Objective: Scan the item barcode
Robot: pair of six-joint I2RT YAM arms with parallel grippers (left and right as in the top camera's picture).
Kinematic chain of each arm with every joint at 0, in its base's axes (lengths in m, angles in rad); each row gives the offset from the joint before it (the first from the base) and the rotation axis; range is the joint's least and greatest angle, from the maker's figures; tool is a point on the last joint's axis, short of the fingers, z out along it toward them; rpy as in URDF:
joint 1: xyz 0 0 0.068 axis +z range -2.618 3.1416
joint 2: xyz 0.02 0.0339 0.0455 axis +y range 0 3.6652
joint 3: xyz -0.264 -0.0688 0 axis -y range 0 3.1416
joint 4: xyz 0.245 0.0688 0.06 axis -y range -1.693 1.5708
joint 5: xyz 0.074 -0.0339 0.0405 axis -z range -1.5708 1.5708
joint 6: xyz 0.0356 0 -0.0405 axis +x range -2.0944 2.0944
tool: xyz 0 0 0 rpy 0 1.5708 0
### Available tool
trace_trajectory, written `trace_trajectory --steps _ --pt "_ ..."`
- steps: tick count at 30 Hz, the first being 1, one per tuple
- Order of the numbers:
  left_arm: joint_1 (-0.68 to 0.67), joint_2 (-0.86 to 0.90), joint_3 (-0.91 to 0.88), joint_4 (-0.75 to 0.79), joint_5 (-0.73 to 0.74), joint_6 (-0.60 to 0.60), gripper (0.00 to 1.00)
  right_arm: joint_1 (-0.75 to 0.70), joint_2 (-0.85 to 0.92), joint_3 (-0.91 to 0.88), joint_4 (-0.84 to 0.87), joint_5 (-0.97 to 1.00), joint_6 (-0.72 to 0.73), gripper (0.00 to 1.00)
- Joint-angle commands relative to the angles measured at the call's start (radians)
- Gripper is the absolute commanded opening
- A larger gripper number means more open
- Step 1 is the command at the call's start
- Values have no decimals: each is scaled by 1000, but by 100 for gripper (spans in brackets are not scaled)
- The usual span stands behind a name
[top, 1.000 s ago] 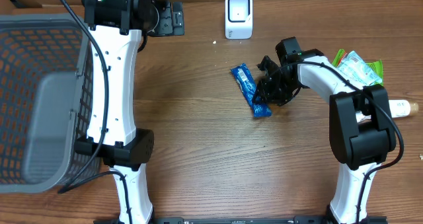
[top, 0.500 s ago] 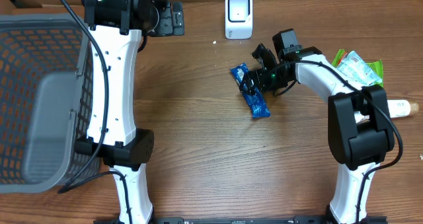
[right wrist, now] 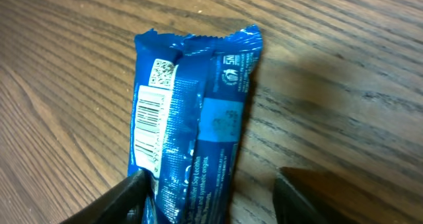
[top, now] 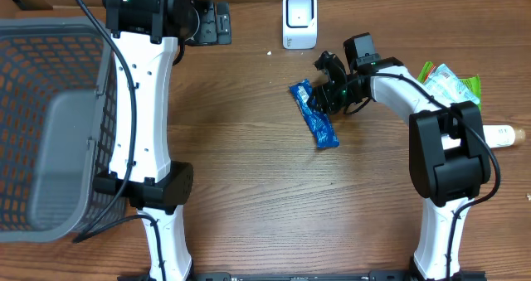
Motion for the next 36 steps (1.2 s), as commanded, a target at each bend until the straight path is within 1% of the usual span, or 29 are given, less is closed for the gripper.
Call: trace_trajectory --steps 1,3,6,8,9,11,13,16,19,21,29,32,35,36 --pt "10 7 7 -1 -13 0 100 -2 103 -37 -14 55 54 48" --pt "10 7 7 -1 -13 0 100 -2 103 -37 -24 44 61 40" --pt "10 7 7 -1 -13 0 100 -2 103 -33 -63 0 60 36" --pt "10 7 7 -1 -13 0 100 -3 103 -27 -97 -19 58 36" --pt "10 7 7 -1 -13 0 99 -3 103 -24 -117 -27 56 39" --pt "10 7 7 -1 -13 0 100 -3 103 -20 -166 -54 57 50" --pt "10 7 7 -1 -13 0 100 -3 103 -20 -210 -77 56 53" --pt "10 7 7 -1 -13 0 100 -1 103 -21 -246 -79 56 53" --pt "10 7 7 -1 -13 0 100 2 103 -21 -233 -71 56 43" --pt "10 7 7 -1 -13 0 100 2 103 -23 -212 -71 56 39" --pt "10 7 7 -1 -13 0 100 2 124 -50 -130 -72 58 39" --pt "10 7 7 -1 -13 0 100 2 126 -80 -90 -72 89 38" --pt "10 7 7 -1 -13 0 100 1 126 -90 -87 -72 106 29" --pt "10 7 7 -1 -13 0 100 0 126 -90 -88 -72 106 24"
